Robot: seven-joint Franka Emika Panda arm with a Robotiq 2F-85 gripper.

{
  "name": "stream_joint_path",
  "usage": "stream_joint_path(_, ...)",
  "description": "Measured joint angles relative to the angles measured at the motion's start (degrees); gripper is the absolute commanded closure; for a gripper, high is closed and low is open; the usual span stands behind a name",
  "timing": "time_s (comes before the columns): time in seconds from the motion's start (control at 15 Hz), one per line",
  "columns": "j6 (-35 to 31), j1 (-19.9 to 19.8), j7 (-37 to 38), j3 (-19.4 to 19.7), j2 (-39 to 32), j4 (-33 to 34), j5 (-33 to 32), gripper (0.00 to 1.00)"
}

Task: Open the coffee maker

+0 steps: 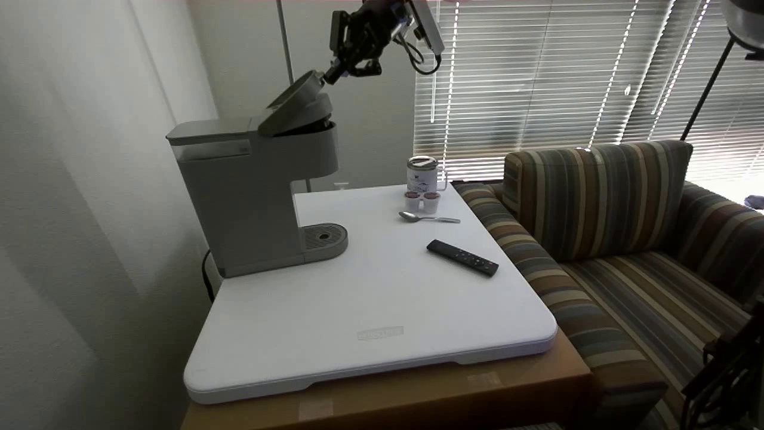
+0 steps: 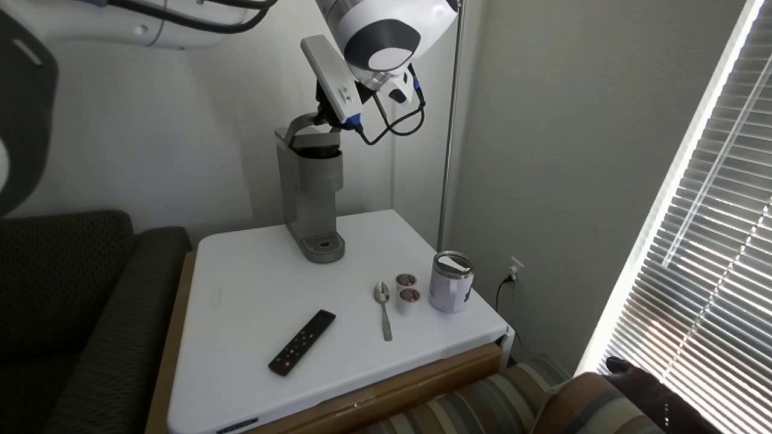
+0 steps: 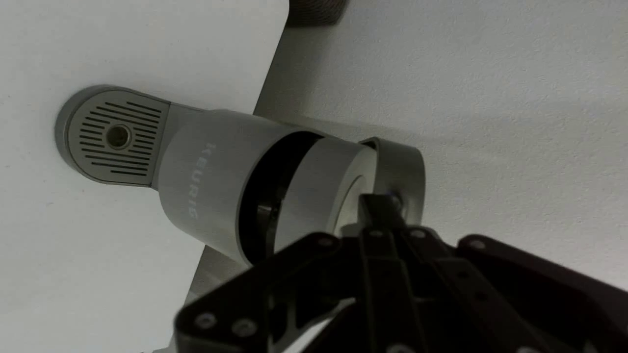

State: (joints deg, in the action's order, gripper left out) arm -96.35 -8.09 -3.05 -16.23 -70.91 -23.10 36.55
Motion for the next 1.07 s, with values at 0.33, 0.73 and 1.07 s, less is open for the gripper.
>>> stream_joint_path(0.33, 0.0, 0.3, -0.2, 0.0, 0.1, 0.5, 0.0, 1.0)
stream_joint_path(0.73, 0.0, 1.3, -0.3, 0.0, 0.4, 1.6, -0.1, 1.0)
stream_joint_path(1.07, 0.1, 2.0, -0.3, 0.0, 1.7, 1.6, -0.3, 1.0)
